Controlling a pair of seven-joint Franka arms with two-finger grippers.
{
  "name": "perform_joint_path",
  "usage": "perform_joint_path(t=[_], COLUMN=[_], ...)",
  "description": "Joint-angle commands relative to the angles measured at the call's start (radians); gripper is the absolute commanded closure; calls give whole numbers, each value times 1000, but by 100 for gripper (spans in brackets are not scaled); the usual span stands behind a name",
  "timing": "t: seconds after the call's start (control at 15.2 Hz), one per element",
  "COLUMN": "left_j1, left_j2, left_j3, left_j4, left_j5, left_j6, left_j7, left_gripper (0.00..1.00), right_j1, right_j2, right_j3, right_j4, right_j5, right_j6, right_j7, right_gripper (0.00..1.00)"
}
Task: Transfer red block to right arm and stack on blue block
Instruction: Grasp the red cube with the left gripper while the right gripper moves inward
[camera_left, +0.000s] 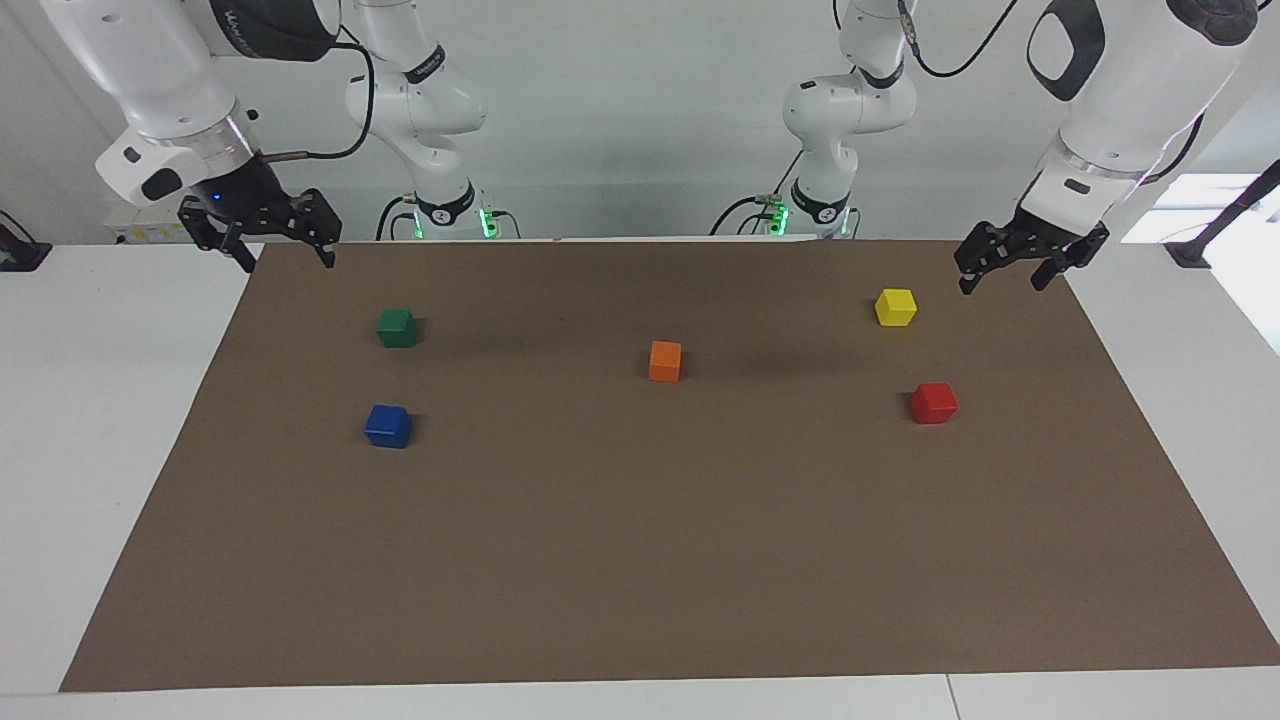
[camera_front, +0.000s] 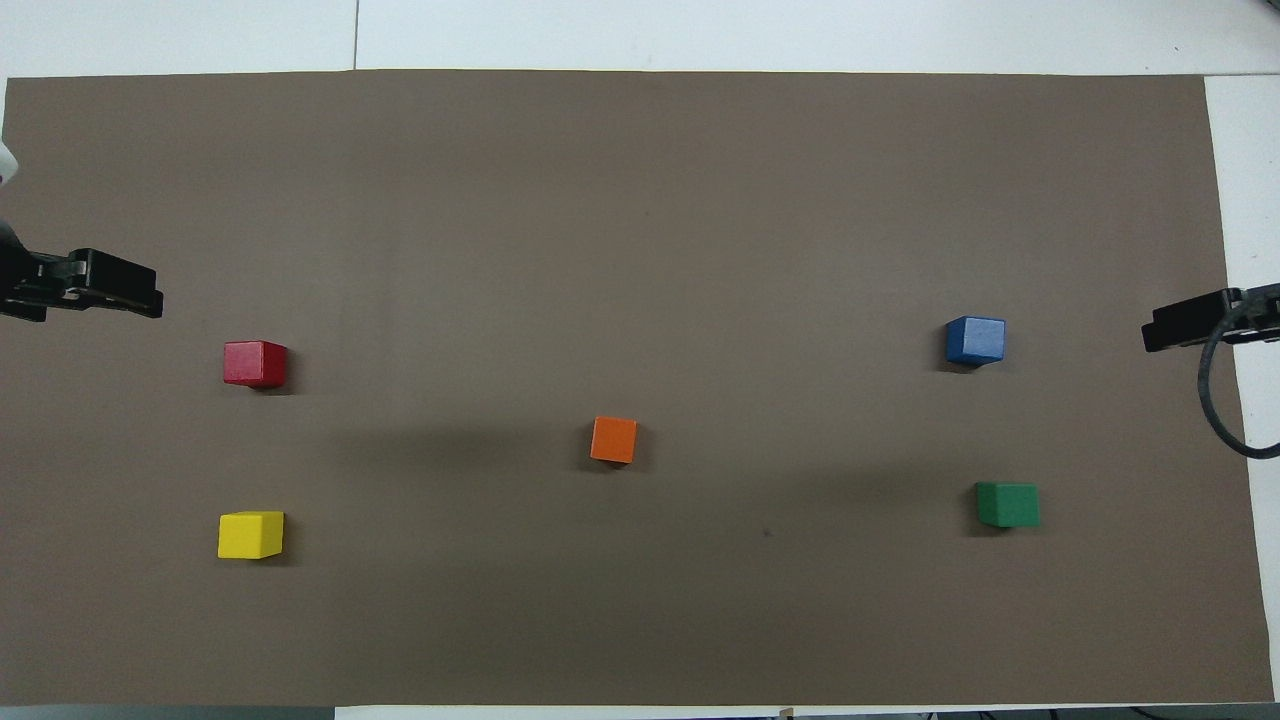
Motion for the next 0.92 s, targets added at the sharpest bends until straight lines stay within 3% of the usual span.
perform_joint_path(t=[0.0, 0.26, 0.46, 0.66, 0.86], left_j1=[-10, -8, -10, 18, 45], left_j2=[6, -4, -33, -27, 5], left_j3=[11, 27, 49, 49, 49], left_j4=[19, -38, -112, -231, -314], left_j5=[-12, -12, -12, -9, -9], left_j6=[-22, 12, 99, 260, 392], left_j7=[-9, -12, -12, -12, -7], left_gripper=[0, 0, 0, 0, 0], right_j1=[-17, -18, -17, -17, -27], right_j2=[2, 0, -34, -66, -60], right_j3=[13, 13, 14, 13, 13], right_j4=[9, 3, -84, -216, -311], right_j5=[-12, -11, 6, 101, 274], right_j6=[-20, -20, 14, 121, 207], right_j7=[9, 4, 3, 0, -45], right_gripper=[0, 0, 0, 0, 0])
